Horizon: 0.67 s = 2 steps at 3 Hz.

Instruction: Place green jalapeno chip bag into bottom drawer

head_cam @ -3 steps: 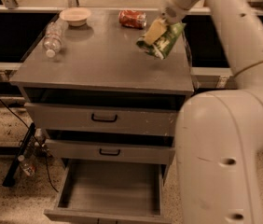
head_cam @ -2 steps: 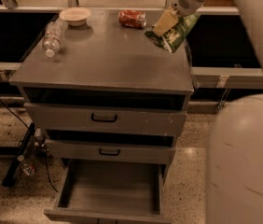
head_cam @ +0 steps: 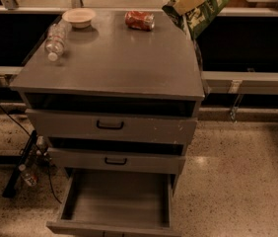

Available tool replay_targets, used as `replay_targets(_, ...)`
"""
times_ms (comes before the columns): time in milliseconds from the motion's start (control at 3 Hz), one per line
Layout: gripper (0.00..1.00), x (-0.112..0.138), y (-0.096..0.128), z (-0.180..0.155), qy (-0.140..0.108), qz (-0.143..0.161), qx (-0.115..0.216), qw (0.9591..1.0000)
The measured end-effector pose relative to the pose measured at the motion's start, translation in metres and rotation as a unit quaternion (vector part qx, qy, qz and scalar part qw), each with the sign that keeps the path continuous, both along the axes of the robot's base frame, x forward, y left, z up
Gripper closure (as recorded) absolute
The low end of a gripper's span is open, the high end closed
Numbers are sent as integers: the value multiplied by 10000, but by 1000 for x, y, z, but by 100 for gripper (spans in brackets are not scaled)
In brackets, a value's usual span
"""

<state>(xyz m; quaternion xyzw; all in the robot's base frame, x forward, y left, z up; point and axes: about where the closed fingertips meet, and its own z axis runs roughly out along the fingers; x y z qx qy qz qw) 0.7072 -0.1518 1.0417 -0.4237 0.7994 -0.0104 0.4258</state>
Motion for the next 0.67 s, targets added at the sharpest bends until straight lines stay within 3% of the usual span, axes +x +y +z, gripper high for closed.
replay_targets(333, 100, 2, 3, -2, 20, 30, -9, 10000)
replay_targets(667, 100, 12, 8, 8, -208, 74, -152, 9996)
